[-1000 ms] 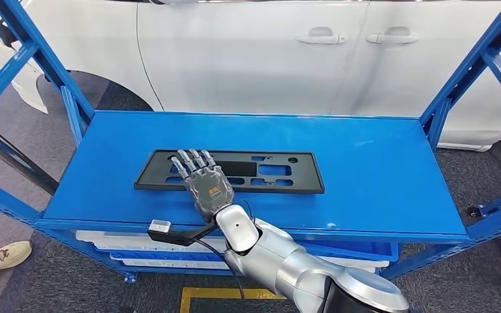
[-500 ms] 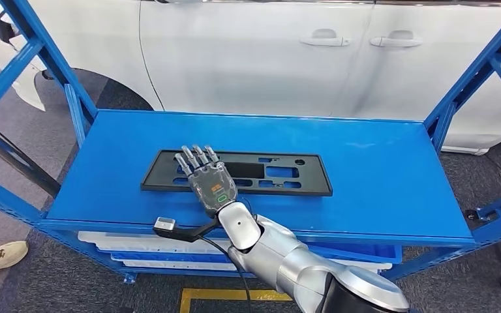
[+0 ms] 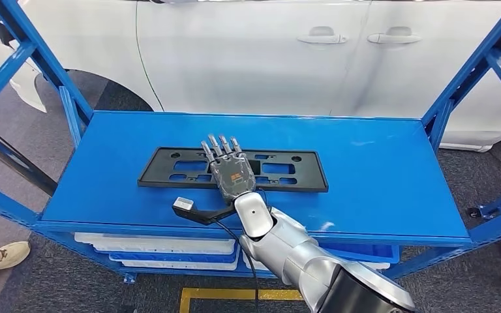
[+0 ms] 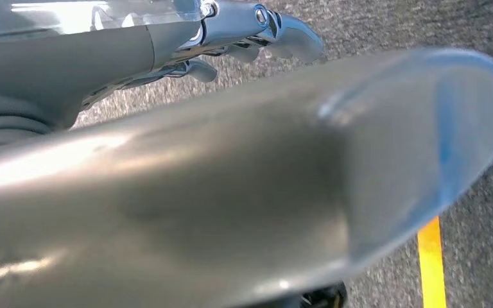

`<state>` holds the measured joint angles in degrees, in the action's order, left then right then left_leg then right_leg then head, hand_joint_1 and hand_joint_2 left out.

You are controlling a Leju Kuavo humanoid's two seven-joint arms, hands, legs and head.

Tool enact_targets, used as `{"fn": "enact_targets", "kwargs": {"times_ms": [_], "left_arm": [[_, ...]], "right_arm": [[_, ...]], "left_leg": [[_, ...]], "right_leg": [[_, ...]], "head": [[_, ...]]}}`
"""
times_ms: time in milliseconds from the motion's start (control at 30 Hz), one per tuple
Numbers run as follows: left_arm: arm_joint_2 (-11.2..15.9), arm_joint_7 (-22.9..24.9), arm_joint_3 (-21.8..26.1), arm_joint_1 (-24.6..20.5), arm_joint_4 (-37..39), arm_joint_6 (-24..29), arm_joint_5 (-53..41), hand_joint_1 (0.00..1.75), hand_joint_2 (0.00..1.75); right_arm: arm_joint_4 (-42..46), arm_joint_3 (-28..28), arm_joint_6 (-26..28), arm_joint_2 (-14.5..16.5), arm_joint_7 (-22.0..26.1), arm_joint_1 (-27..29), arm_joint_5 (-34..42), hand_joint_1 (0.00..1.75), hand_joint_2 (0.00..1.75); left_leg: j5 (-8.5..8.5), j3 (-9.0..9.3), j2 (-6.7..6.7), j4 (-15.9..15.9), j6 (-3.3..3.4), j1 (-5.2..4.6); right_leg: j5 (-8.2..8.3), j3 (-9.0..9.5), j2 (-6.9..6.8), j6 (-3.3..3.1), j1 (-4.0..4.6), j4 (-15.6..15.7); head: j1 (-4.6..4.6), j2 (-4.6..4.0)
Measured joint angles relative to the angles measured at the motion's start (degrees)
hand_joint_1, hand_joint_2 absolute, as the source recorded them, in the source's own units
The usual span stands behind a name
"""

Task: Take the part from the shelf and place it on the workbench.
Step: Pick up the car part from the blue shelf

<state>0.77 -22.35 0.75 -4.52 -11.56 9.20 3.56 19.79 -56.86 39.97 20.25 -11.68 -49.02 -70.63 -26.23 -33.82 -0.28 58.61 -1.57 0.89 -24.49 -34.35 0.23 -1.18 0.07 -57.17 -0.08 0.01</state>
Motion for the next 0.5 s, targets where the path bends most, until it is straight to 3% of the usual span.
{"fn": "enact_targets", "kwargs": {"times_ms": [67,133,167,200,267,333,367,500], "left_arm": [[0.07,-0.01,-0.06,-0.02,0.00,-0.01,-0.01,0.00,0.00],[0.13,0.08,-0.09,0.03,0.00,-0.02,-0.08,0.00,0.00],[0.16,0.16,-0.12,0.07,0.00,-0.02,-0.14,0.00,0.00],[0.20,0.26,-0.14,0.07,0.00,-0.02,-0.26,0.00,0.00],[0.33,0.40,-0.24,-0.06,0.00,-0.03,-0.52,0.00,0.00],[0.47,0.56,-0.35,-0.36,0.00,-0.05,-0.69,0.00,0.00],[0.52,0.67,-0.39,-0.48,0.00,-0.06,-0.77,0.00,0.00],[0.61,0.98,-0.44,-0.63,-0.01,-0.04,-1.09,0.00,0.00]], "right_arm": [[-0.20,0.21,0.01,0.03,0.00,-0.03,-0.03,0.00,1.75],[-0.50,0.32,0.01,0.02,-0.11,0.05,-0.23,0.00,1.75],[-0.69,0.41,0.01,0.02,-0.21,0.10,-0.43,0.00,1.75],[-0.88,0.53,0.01,0.01,-0.36,0.14,-0.68,0.00,1.75],[-1.23,0.84,0.01,0.01,-0.69,0.14,-1.19,0.00,1.75],[-1.52,1.25,0.01,-0.02,-0.94,0.08,-1.81,0.00,1.75],[-1.66,1.51,0.01,-0.05,-1.01,0.07,-2.16,0.00,1.75],[-2.20,2.44,0.00,-0.18,-1.15,-0.07,-3.03,0.00,1.75]], "left_leg": [[-2.96,-2.28,0.04,5.24,-0.43,0.10],[-6.12,-5.96,0.04,12.88,-0.80,0.18],[-6.45,-7.10,0.04,15.02,-0.94,0.22],[-5.66,-7.22,0.05,15.01,-1.02,0.27],[-1.61,-4.34,0.09,8.53,-1.01,0.39],[0.89,-1.00,0.06,1.57,-0.59,0.27],[1.15,-0.26,0.01,-0.05,-0.26,0.17],[1.26,-0.15,-0.03,-0.66,1.22,0.29]], "right_leg": [[0.09,0.32,-0.09,-0.39,-0.18,0.37],[0.00,0.33,-0.11,-0.56,-0.11,0.29],[-0.05,0.33,-0.09,-0.60,-0.09,0.21],[-0.13,0.36,-0.06,-0.58,-0.09,0.11],[-0.42,0.49,0.04,-0.37,-0.14,-0.21],[-0.74,0.38,0.13,0.09,0.06,-0.66],[-0.80,0.25,0.15,0.33,0.16,-0.82],[-1.42,-0.14,0.16,1.41,0.15,-1.59]], "head": [[-0.04,0.00],[-0.03,0.00],[-0.02,-0.01],[-0.03,-0.01],[-0.03,-0.01],[-0.01,0.00],[-0.01,0.00],[0.09,0.01]]}}
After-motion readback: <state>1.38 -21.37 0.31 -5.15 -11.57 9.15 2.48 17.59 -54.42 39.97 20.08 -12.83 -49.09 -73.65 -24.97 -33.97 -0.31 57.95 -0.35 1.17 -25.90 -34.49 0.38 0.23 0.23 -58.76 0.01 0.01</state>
